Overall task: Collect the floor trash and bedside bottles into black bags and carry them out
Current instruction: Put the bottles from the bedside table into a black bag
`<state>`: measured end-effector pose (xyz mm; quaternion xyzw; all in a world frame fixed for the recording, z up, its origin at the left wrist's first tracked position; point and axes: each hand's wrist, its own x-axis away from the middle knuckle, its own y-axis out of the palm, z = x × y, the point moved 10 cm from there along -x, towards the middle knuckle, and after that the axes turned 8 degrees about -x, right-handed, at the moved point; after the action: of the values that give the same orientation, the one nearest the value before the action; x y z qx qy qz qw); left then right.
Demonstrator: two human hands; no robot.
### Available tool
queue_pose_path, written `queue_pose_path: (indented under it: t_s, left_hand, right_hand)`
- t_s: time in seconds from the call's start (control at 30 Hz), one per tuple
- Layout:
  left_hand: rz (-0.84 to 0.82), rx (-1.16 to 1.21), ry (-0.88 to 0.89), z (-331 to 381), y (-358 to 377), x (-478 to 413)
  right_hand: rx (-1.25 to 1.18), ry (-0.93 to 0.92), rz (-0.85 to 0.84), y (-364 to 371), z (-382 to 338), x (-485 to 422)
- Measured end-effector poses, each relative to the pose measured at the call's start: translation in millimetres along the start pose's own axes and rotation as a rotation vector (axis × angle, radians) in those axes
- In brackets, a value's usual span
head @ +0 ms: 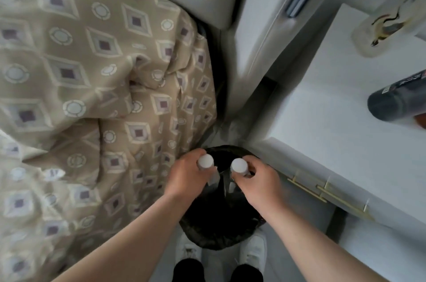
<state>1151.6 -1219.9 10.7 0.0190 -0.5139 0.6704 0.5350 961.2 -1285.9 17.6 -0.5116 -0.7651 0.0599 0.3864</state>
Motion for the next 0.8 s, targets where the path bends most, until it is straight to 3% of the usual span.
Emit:
queue_pose_path:
  t_s: [0.27, 0.5, 0.8]
  left_hand:
    - [-0.105, -0.294, 0.069, -15.5, 35.1, -33.6]
    - [-0.062, -0.415, 0.157, -2.2, 45.2, -46.7]
    - [-0.179, -0.359, 0.192, -11.5, 58.9, -42.6]
  right_hand:
    - [0.034, 0.157, -0.08, 32.9, 49.7, -30.8]
    - [0.225, 0.236, -0.255, 47.2, 75.7, -43.2]
    - [0.136, 0.212, -0.202, 54.4, 67.8, -48.7]
